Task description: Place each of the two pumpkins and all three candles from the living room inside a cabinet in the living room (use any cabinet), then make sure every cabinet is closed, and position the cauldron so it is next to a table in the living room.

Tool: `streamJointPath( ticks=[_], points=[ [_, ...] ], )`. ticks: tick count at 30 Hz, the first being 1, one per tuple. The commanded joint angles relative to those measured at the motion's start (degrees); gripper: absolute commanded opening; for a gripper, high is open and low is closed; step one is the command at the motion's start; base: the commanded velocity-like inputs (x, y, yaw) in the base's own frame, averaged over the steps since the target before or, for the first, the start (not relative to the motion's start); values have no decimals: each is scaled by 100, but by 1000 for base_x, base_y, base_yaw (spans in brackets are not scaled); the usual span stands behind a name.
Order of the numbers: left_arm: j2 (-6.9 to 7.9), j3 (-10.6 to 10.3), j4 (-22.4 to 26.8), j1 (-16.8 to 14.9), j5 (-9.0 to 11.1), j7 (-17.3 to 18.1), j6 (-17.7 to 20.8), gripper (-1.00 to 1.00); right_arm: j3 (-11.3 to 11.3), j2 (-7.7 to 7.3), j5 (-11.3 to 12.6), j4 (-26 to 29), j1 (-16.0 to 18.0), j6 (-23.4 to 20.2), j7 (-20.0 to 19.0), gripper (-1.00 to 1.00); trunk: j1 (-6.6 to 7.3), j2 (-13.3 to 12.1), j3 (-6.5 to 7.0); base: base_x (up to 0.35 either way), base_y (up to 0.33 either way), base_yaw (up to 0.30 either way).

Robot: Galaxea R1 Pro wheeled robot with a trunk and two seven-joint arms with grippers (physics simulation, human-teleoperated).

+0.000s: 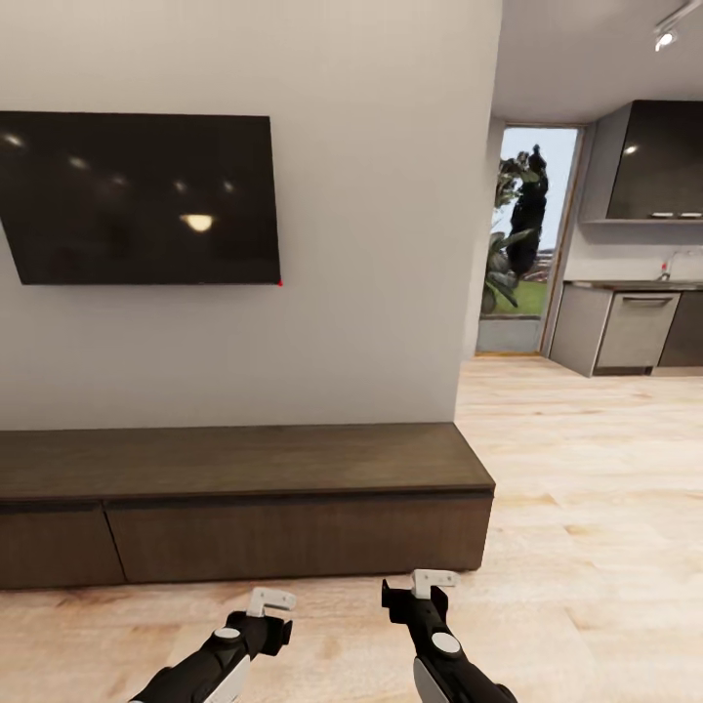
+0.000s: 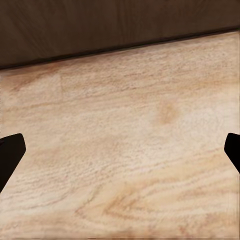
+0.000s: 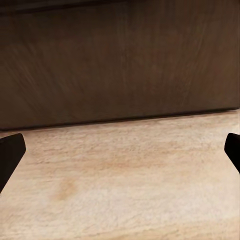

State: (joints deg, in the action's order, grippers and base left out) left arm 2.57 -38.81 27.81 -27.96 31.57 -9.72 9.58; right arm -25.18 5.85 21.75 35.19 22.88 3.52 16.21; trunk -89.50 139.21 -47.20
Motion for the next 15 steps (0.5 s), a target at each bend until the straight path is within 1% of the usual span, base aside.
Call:
streamJointPath(
  ticks=[1, 15],
  points=[
    [10, -46, 19, -5, 54, -50, 36, 100, -40, -4, 63, -3, 6, 35, 40, 100, 24, -39, 12, 0, 0, 0],
    [15, -42, 17, -8, 51, -50, 88, 100, -40, -1, 91, -3, 6, 26, 40, 100, 331, -600, 263, 0, 0, 0]
  ],
)
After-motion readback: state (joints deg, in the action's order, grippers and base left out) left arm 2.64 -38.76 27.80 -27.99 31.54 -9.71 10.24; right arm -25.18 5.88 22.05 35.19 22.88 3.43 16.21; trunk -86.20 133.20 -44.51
